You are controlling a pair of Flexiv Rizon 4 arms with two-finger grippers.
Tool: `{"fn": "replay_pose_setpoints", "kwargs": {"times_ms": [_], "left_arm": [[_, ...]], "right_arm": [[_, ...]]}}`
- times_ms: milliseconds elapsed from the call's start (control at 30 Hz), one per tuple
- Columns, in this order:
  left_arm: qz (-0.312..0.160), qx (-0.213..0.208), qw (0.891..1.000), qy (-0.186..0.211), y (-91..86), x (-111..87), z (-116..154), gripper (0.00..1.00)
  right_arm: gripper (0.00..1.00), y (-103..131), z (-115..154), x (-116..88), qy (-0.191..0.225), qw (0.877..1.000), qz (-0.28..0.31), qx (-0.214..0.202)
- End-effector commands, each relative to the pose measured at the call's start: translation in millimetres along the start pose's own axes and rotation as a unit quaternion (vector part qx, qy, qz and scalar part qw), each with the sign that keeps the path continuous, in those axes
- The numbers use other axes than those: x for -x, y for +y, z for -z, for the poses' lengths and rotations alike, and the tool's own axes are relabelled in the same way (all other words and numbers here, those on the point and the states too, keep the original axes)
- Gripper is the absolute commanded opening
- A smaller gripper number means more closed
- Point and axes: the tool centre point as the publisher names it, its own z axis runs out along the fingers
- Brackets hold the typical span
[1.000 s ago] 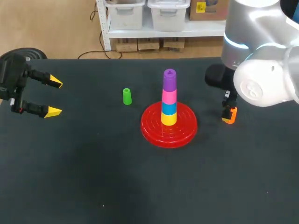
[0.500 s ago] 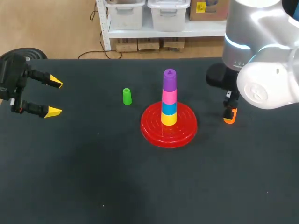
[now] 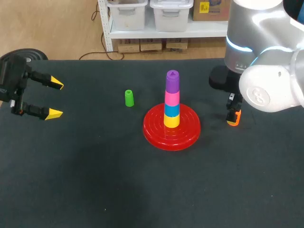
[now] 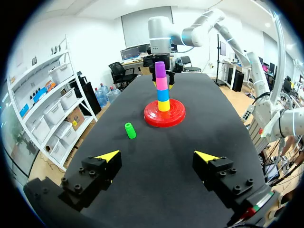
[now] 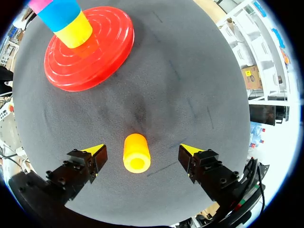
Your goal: Pick up and stack the cylinders on the red base in this order: pink,purple,orange,green
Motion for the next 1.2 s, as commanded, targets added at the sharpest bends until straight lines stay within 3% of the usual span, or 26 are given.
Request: {"fn": "replay_pose_setpoints", "kwargs": {"times_ms": [33, 100, 167, 833, 1200], "left_arm": [[-0.001, 0.002, 1.000, -0.001, -1.1, -0.9, 0, 1.00], [-0.001, 0.002, 1.000, -0.001, -1.1, -0.9, 0, 1.00], [-0.001, 0.002, 1.000, -0.001, -1.1, -0.9, 0, 1.00], [-0.001, 0.002, 1.000, -0.001, -1.1, -0.9, 0, 1.00], [-0.001, 0.002, 1.000, -0.001, -1.1, -0.9, 0, 1.00]], "right_arm": [[0.62, -1, -1, -1, 0.002, 1.000, -0.003, -0.003], [0.38, -1, -1, -2, 0.003, 1.000, -0.006, -0.004], [0.00, -2, -2, -2, 0.003, 1.000, -0.006, -0.004], [0.00, -5, -9, -1, 0.011, 1.000, -0.011, 0.005], [0.00, -10, 37, -3, 0.005, 1.000, -0.007, -0.027]]}}
